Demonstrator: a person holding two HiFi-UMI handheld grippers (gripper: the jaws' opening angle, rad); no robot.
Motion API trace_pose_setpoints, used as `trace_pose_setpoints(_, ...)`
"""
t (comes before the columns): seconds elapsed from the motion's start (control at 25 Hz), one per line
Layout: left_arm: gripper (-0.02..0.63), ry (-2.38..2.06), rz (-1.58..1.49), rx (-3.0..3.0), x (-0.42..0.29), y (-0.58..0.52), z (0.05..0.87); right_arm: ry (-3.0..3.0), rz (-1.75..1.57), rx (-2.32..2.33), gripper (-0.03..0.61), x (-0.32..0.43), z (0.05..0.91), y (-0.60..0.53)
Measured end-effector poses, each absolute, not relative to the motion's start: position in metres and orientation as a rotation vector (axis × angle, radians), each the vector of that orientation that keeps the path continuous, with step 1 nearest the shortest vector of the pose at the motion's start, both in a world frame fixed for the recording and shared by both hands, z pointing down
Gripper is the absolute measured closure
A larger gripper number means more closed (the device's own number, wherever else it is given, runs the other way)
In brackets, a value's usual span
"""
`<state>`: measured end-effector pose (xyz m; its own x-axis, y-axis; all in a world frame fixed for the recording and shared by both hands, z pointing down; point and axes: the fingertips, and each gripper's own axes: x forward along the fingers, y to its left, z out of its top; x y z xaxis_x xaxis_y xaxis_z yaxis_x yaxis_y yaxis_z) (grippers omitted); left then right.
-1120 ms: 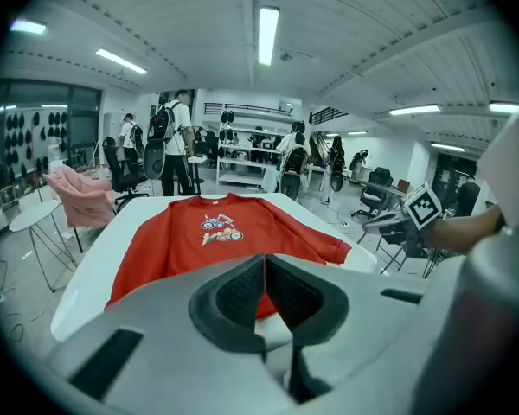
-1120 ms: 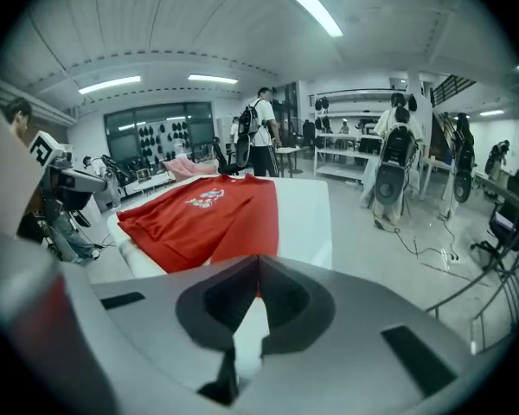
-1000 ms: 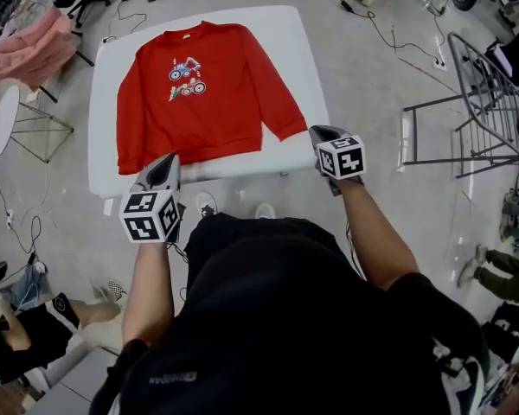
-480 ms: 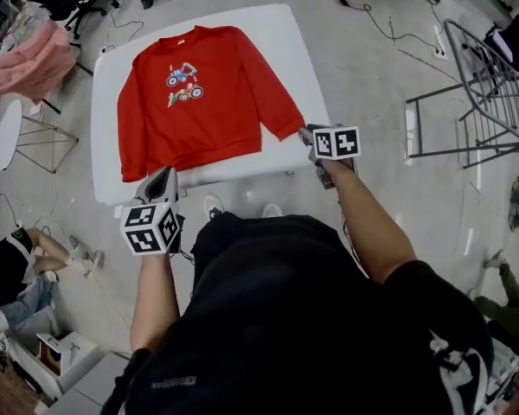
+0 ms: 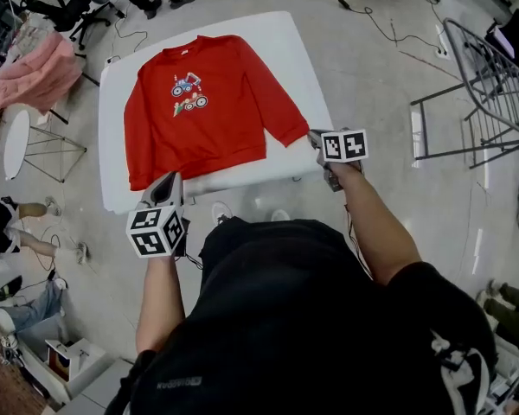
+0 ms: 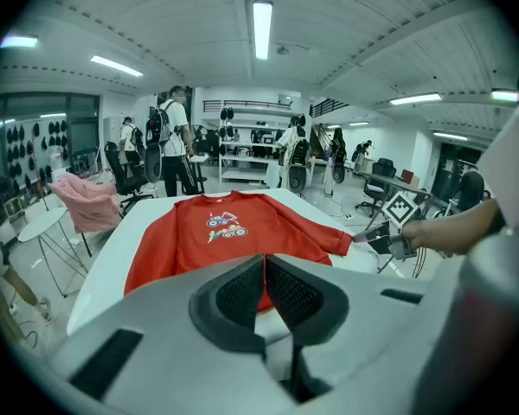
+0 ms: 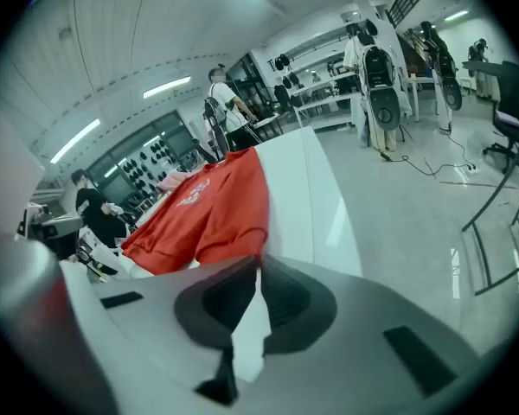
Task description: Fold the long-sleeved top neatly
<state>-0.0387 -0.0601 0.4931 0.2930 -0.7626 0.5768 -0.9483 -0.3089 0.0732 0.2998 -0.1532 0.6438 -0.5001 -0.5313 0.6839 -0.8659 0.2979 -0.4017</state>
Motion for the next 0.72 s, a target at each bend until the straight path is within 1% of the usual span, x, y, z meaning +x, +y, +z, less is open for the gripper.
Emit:
trace_pose_setpoints(0.16,0.604,-1.526,0.625,2.172,-0.036,-0.064,0.495,-2.245,1.051,1.307,0.56,0.311,0.619,-0.16)
trace_pose_setpoints(0.4,0.604,-1.52,0.629,2.2,-0.031,-0.07,0.487,-2.418,0.982,1.428,0.563,0.336,0.558,-0.186)
trace_pose_setpoints(0.72,0.604,-1.54,0.619,2.21,-0.039,-0.081,0.481,-2.472,0.775,1.519,0.565,0.374,0.47,-0.28)
